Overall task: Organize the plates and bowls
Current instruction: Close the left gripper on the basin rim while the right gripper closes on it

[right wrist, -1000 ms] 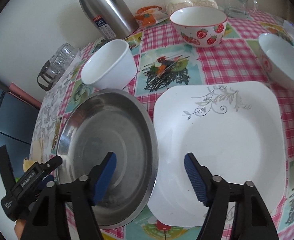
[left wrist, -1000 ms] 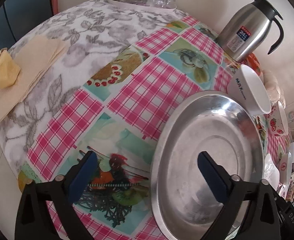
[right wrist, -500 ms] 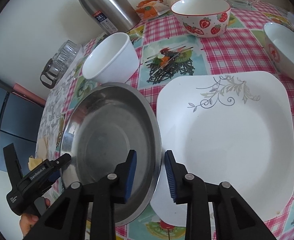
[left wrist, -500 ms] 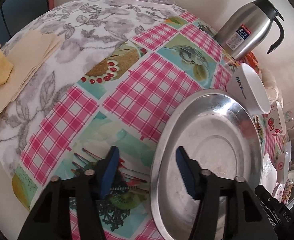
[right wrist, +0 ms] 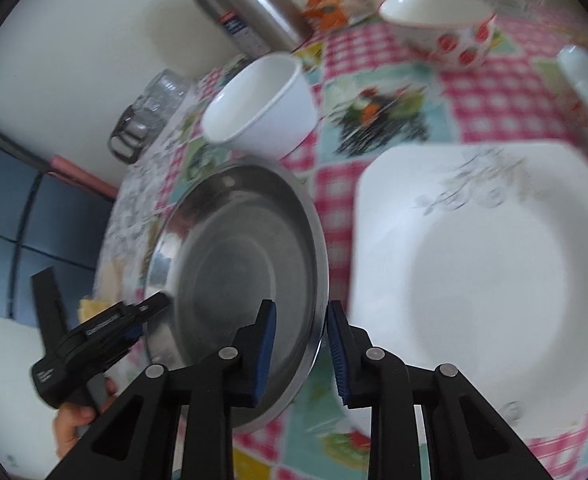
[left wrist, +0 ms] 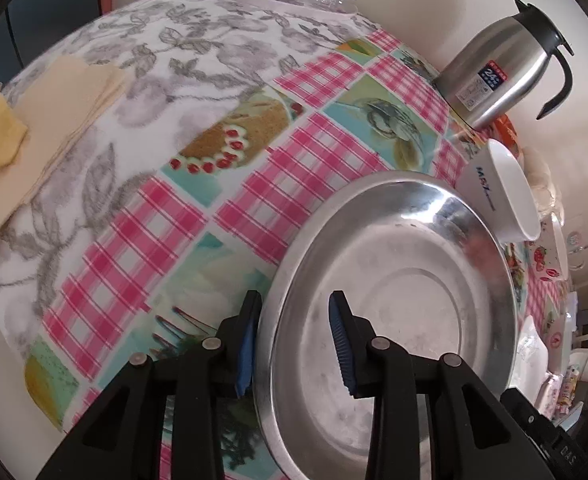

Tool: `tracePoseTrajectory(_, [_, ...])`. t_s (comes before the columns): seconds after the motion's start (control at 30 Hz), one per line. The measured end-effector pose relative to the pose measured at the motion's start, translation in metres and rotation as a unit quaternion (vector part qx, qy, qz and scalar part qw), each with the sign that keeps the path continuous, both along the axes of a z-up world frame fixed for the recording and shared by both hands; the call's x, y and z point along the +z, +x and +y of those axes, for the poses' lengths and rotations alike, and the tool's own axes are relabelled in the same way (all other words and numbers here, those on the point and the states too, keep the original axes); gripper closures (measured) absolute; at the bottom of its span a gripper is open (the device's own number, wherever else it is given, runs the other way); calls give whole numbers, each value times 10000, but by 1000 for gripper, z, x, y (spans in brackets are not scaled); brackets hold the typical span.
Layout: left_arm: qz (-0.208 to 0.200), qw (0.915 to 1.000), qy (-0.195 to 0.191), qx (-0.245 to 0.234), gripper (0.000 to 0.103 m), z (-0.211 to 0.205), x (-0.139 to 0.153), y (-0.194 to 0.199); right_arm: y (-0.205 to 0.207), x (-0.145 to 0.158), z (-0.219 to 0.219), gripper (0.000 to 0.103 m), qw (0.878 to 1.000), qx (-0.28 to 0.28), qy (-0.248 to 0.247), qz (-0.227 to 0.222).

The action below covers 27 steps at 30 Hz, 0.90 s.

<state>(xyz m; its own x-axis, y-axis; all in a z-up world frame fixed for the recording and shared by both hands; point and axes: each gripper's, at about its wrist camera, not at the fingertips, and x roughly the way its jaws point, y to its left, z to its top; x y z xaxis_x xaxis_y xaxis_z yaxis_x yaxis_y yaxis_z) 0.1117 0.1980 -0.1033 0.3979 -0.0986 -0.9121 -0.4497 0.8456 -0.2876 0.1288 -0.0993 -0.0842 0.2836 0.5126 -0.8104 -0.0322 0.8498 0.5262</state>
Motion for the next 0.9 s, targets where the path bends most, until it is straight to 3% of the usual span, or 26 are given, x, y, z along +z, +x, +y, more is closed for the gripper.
tracePoseTrajectory(0.13, [-82,9999,-148,9,67,5,-1,-1,3,-9,5,77,9999,37,26,135])
tracePoseTrajectory(0.33, [-71,9999,136,10,67,7,1,-2,4,-14,14,78,9998,171,-89,95])
tracePoseTrajectory(0.4, [-50,9999,163,-14,67,8,2,-3,5,-19,17,84,9994,232,-179,173])
tracePoseTrajectory(0.5, [-14,9999,85,-97,70,6,3,-1,4,-17,22,84,9989,299,-347,51])
tracePoseTrajectory(0.63, [92,9999,81,55,83,9,3,-5,2,-10,19,87,9989,304,-346,-53])
tracePoseTrajectory(0.9, [-23,9995,300,65,85,6,29,-16,-6,17,21,87,9961,517,-451,-549])
